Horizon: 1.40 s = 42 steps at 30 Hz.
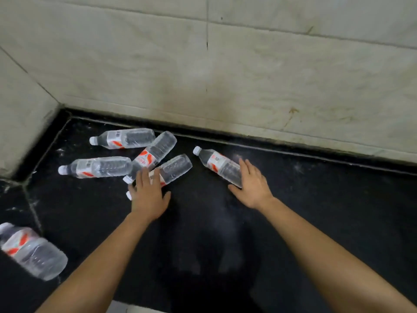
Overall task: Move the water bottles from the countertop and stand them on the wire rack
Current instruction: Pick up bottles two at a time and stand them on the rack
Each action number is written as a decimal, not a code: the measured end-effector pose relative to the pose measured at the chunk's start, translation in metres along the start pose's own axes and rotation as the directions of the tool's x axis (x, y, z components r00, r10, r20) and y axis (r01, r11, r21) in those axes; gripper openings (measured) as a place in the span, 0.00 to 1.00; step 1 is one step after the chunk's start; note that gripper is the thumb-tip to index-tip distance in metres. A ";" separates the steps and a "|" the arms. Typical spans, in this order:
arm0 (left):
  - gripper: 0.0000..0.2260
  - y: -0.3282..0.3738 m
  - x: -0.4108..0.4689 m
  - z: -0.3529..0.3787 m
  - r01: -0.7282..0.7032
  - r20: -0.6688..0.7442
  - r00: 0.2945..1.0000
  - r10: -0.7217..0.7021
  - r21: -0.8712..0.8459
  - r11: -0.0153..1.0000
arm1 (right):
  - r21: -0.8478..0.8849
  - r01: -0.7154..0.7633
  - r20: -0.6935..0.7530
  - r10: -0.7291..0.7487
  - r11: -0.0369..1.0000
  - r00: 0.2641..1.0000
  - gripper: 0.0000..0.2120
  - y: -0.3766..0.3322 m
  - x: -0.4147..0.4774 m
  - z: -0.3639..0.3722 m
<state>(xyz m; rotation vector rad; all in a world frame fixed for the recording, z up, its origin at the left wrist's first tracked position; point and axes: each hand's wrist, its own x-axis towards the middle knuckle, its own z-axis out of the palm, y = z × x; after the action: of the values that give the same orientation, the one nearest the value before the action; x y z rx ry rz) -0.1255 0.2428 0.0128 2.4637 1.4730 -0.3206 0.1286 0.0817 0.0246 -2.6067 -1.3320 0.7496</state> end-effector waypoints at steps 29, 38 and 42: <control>0.42 -0.029 -0.043 0.023 0.141 0.184 0.982 -0.036 -0.593 0.793 | 0.535 -0.475 0.526 0.165 0.698 0.834 0.21 0.018 -0.068 0.046; 0.24 0.002 -0.062 -0.067 -0.078 -0.123 0.992 -0.001 -0.639 0.765 | 0.409 -0.444 0.372 0.299 0.797 0.879 0.47 -0.014 -0.049 0.050; 0.24 0.006 -0.057 -0.075 -0.063 -0.027 0.998 0.061 -0.685 0.726 | 0.360 -0.462 0.236 0.400 0.811 0.886 0.40 -0.026 -0.043 0.058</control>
<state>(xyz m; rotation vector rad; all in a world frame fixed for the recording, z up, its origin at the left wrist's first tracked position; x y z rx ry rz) -0.1421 0.2166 0.1019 1.8852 1.2025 0.2227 0.0611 0.0571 -0.0011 -2.5500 -0.5035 1.1632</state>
